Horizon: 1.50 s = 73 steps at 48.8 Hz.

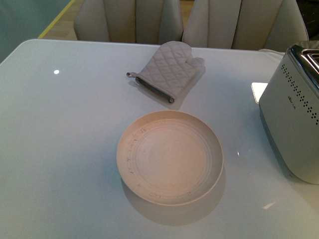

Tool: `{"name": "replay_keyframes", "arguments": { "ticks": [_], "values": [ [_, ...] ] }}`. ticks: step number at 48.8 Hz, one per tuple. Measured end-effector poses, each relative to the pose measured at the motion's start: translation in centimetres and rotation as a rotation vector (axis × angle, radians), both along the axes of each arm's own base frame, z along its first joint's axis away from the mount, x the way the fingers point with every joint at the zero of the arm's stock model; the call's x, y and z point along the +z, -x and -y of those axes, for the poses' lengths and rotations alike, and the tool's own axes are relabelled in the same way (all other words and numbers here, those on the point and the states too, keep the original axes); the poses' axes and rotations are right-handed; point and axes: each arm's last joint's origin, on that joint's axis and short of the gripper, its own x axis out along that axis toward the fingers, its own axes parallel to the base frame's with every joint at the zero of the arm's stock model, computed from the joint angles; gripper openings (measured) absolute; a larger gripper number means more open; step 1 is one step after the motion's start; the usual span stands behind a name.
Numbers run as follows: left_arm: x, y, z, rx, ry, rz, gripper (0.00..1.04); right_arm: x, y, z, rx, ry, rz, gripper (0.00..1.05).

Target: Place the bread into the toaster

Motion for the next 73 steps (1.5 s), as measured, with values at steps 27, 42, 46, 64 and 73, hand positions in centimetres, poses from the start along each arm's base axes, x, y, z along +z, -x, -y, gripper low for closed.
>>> {"name": "replay_keyframes", "arguments": {
  "ticks": [27, 42, 46, 64, 73],
  "values": [
    [0.0, 0.0, 0.0, 0.000, 0.000, 0.000, 0.98, -3.5, 0.8, 2.2, -0.062, -0.007, -0.131, 0.03],
    [0.0, 0.0, 0.0, 0.000, 0.000, 0.000, 0.98, -4.8, 0.6, 2.4, -0.075, -0.010, -0.208, 0.03],
    [0.0, 0.0, 0.0, 0.000, 0.000, 0.000, 0.98, -5.1, 0.5, 2.4, -0.078, -0.002, -0.241, 0.03],
    [0.0, 0.0, 0.0, 0.000, 0.000, 0.000, 0.98, -4.5, -1.5, 2.7, -0.083, 0.001, -0.338, 0.03],
    [0.0, 0.0, 0.0, 0.000, 0.000, 0.000, 0.98, -3.7, -1.5, 3.0, -0.057, 0.010, -0.393, 0.03]
  ]
}}
